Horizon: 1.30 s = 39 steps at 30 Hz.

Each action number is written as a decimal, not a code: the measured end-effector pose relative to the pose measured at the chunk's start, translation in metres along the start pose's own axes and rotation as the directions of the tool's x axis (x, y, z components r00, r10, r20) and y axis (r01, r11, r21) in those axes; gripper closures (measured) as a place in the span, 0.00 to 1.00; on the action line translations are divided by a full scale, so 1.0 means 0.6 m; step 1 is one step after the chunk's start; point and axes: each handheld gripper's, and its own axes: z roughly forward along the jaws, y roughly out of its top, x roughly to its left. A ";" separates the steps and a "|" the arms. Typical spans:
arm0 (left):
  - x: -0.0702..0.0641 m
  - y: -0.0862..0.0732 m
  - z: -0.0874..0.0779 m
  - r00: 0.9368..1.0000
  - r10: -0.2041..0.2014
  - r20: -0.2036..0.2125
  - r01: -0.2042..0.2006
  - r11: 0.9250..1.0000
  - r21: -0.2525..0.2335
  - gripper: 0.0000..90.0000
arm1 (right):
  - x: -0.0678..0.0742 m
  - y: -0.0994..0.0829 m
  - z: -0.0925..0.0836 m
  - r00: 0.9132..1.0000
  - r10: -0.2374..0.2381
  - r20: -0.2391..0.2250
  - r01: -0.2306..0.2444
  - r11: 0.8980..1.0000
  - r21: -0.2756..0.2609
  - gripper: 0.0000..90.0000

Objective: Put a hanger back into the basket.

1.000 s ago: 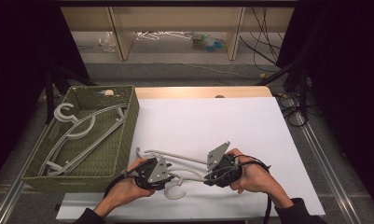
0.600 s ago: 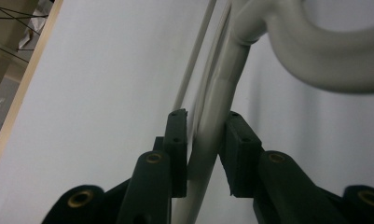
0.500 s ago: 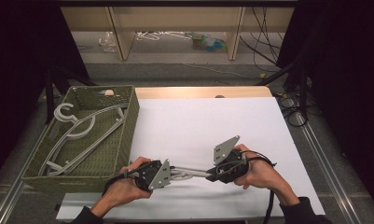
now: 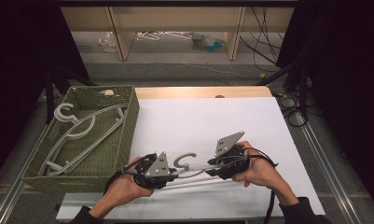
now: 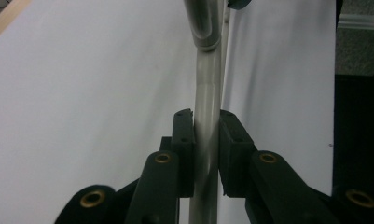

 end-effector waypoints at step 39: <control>0.066 -0.031 -0.137 0.946 -0.316 -0.067 0.300 0.936 -0.183 0.88 | 0.037 -0.035 -0.039 0.954 0.257 0.153 -0.195 0.922 -0.335 0.35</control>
